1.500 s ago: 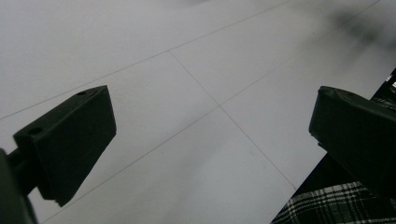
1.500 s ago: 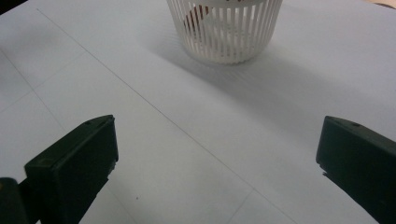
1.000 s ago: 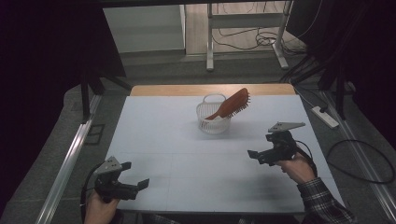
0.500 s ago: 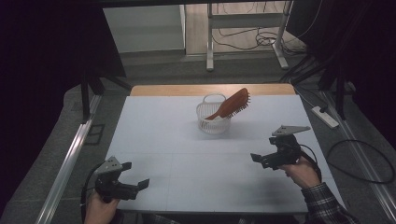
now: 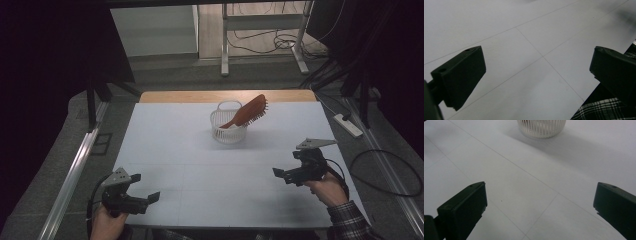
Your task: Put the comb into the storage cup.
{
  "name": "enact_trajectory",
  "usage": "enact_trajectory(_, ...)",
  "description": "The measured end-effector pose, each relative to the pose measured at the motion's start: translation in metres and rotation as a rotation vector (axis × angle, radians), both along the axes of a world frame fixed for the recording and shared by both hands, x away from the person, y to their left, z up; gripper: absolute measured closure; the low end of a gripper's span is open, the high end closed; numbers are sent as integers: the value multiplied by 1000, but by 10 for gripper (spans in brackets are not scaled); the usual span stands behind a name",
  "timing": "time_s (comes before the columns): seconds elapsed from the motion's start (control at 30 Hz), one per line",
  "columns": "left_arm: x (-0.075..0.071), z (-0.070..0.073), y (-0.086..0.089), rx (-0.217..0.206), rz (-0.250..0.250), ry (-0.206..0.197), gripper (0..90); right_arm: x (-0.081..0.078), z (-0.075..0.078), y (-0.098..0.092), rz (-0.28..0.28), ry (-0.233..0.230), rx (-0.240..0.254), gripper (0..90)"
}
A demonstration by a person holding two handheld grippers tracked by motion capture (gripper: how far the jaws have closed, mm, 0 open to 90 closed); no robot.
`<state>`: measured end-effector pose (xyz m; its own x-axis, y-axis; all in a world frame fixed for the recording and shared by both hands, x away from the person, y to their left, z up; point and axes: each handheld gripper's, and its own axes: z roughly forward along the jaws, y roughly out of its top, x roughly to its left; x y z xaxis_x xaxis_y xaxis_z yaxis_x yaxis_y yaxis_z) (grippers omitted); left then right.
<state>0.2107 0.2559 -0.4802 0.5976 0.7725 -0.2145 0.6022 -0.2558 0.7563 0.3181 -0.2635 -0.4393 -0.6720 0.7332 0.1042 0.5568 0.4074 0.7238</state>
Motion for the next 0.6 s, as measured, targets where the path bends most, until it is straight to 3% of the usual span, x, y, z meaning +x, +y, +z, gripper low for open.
enact_trajectory(0.6, 0, 0, 0, -1, 1, 0, 3, -12, -3, -11, -21, 9, -11, 0)
